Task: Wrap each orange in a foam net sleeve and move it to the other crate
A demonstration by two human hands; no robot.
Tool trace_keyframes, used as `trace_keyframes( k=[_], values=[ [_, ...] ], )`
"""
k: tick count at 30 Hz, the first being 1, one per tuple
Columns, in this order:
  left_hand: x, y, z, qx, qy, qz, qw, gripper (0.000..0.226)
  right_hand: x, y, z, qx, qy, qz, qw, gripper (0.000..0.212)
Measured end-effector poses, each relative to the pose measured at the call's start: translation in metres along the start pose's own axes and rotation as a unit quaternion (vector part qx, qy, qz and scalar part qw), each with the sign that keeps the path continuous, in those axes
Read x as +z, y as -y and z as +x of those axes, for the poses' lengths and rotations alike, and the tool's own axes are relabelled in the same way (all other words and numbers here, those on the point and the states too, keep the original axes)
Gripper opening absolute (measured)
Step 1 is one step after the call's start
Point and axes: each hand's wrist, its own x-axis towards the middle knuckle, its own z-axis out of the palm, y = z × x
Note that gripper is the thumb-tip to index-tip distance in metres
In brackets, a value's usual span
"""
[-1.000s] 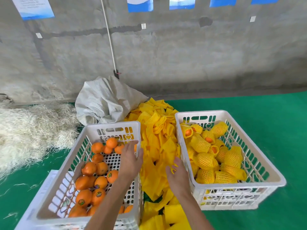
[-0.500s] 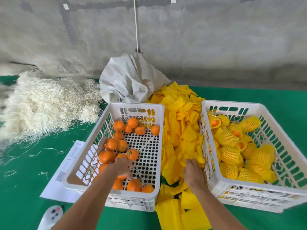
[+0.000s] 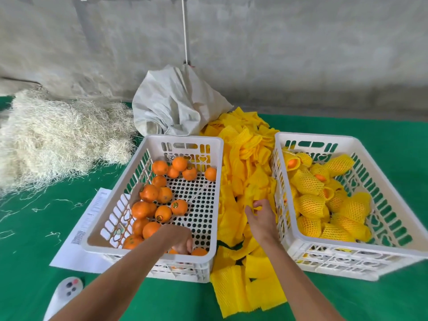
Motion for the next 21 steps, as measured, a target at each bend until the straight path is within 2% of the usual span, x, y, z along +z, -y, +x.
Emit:
trace_keyframes(
  k=[6, 8, 10, 12, 15, 17, 19, 20, 21],
  values=[
    [-0.003, 0.016, -0.005, 0.002, -0.107, -0.098, 0.989, 0.057, -0.011, 0.011, -0.002, -0.002, 0.004, 0.063, 0.998, 0.025],
    [-0.007, 0.025, -0.008, 0.001, -0.161, -0.182, 0.97, 0.052, -0.019, 0.016, -0.003, -0.004, 0.004, 0.055, 0.998, 0.027],
    [-0.015, 0.033, -0.013, 0.008, -0.232, -0.281, 0.931, 0.035, -0.028, 0.021, -0.002, -0.006, 0.001, 0.069, 0.998, 0.03],
    [-0.026, 0.036, -0.018, 0.032, -0.289, -0.396, 0.871, 0.029, -0.037, 0.03, -0.003, -0.018, -0.004, 0.08, 0.997, 0.036],
    [-0.044, 0.033, -0.029, 0.048, -0.381, -0.547, 0.744, 0.023, -0.045, 0.046, -0.007, -0.022, 0.003, 0.103, 0.994, 0.045],
    [-0.058, 0.019, -0.039, 0.082, -0.424, -0.636, 0.64, 0.052, -0.047, 0.057, -0.011, -0.007, 0.023, 0.168, 0.985, 0.038],
    [-0.07, -0.003, -0.051, 0.146, -0.436, -0.705, 0.541, 0.062, -0.046, 0.065, -0.013, 0.02, 0.048, 0.309, 0.95, 0.019],
    [-0.075, -0.016, -0.057, 0.177, -0.437, -0.719, 0.51, 0.06, -0.046, 0.068, -0.014, 0.026, 0.065, 0.365, 0.928, 0.015],
    [-0.078, -0.03, -0.061, 0.195, -0.437, -0.72, 0.503, 0.056, -0.046, 0.07, -0.015, 0.023, 0.074, 0.382, 0.921, 0.023]
  ],
)
